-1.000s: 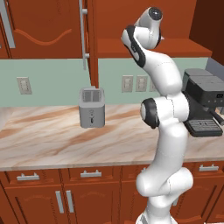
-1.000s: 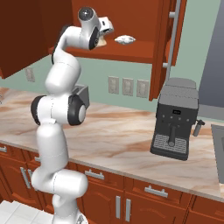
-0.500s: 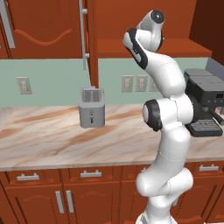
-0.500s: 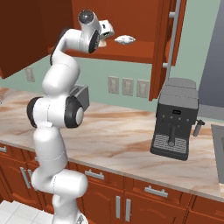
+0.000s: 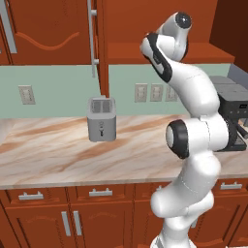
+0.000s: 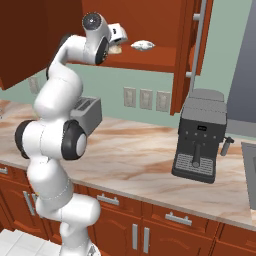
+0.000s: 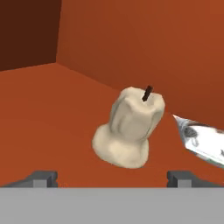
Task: Pick the candle and candle from the dining table and place them in the open cabinet. Close the cabinet after placing the objects.
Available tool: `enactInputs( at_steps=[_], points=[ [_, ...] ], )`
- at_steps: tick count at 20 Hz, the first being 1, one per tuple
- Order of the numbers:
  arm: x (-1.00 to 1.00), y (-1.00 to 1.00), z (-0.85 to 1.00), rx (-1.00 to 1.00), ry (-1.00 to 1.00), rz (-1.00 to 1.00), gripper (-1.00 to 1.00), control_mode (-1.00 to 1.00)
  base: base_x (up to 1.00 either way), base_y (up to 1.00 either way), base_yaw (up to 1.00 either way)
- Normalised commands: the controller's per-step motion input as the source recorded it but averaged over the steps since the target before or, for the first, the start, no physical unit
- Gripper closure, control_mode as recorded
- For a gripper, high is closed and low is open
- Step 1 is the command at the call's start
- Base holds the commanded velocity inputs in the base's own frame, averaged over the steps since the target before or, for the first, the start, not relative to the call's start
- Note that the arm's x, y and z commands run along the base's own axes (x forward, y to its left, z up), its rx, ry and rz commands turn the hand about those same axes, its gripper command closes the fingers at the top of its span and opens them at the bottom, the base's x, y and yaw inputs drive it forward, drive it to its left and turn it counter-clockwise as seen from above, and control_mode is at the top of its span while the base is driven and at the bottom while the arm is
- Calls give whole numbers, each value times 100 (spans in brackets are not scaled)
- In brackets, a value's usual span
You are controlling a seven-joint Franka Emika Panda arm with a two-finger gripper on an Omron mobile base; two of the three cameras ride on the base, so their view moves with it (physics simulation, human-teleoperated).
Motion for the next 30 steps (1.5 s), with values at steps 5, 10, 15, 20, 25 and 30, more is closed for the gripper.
enactInputs(
  at_steps=[5,10,15,20,25,30],
  points=[
    [-81,0,0,5,-6,0,-100,-100,0,0,0],
    [-95,0,0,10,-1,0,-100,-100,0,0,0],
    [-100,0,-16,13,0,-4,-100,-100,0,0,0],
    [-98,1,-50,8,2,-4,-100,-100,0,0,0],
    [-85,8,-67,0,7,-5,-100,-100,0,0,0],
    [-73,3,-72,0,9,-6,-100,-100,0,0,0]
  ],
)
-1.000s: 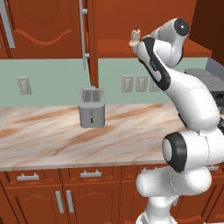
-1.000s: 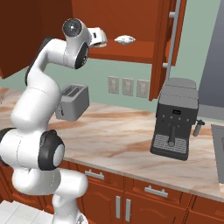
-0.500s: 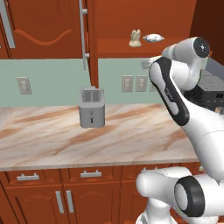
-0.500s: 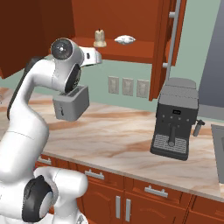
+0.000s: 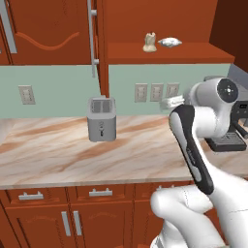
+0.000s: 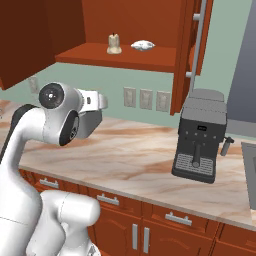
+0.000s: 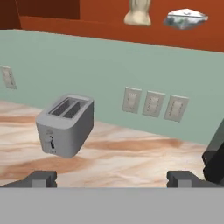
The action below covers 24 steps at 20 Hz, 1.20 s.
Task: Pick the candle and candle from the dining table and place them in the open cabinet. Close the cabinet after placing the objects.
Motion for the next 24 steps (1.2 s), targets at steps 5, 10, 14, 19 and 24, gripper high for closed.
enactInputs(
  at_steps=[5,10,14,19,24],
  points=[
    [-55,0,-63,0,12,-7,-100,-100,0,0,0],
    [-33,0,-52,0,15,-10,-100,-100,0,0,0],
    [-20,0,-35,0,14,-8,-100,-100,0,0,0],
    [-10,-6,-46,0,11,-1,-100,-100,0,0,0],
    [-20,-4,-49,0,2,4,-100,-100,0,0,0]
  ],
)
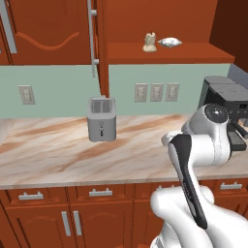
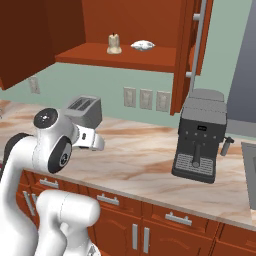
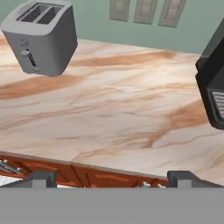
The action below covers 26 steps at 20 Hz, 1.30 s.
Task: Pick the candle and candle from the dining table and place them in the open cabinet. Close the cabinet after placing the objects.
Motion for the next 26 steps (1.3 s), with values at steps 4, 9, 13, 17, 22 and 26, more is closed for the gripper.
enactInputs(
  at_steps=[4,9,13,17,22,26],
  points=[
    [-30,0,-47,0,0,9,-100,-100,0,0,0],
    [-29,0,-31,0,0,5,-100,100,-33,0,3],
    [0,0,0,0,0,0,-100,100,-100,8,1],
    [0,0,0,0,0,0,-100,100,-100,16,0],
    [0,0,0,0,0,0,-100,100,-68,1,-14],
    [0,0,0,0,0,0,-100,100,-28,0,-58]
  ],
)
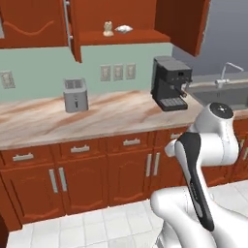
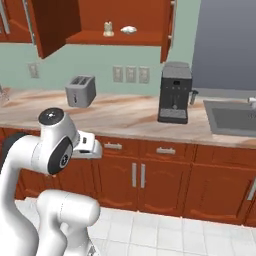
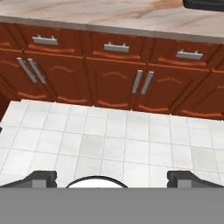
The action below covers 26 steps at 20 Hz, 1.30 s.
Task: Pick the candle and candle from the dining table and place them in the open cabinet. Close the cabinet after placing the objects.
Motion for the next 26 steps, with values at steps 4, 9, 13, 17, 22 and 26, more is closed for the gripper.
enactInputs(
  at_steps=[4,9,13,17,22,26],
  points=[
    [0,0,0,0,0,0,-100,100,-12,0,-71],
    [0,0,0,0,0,0,-100,100,-3,0,-74],
    [0,0,0,0,0,0,-100,100,0,0,-77],
    [0,0,0,0,0,0,-100,100,29,-3,-70],
    [0,0,0,0,0,0,-100,100,91,-15,-55],
    [0,0,0,0,0,0,-100,100,100,-24,-42]
  ],
)
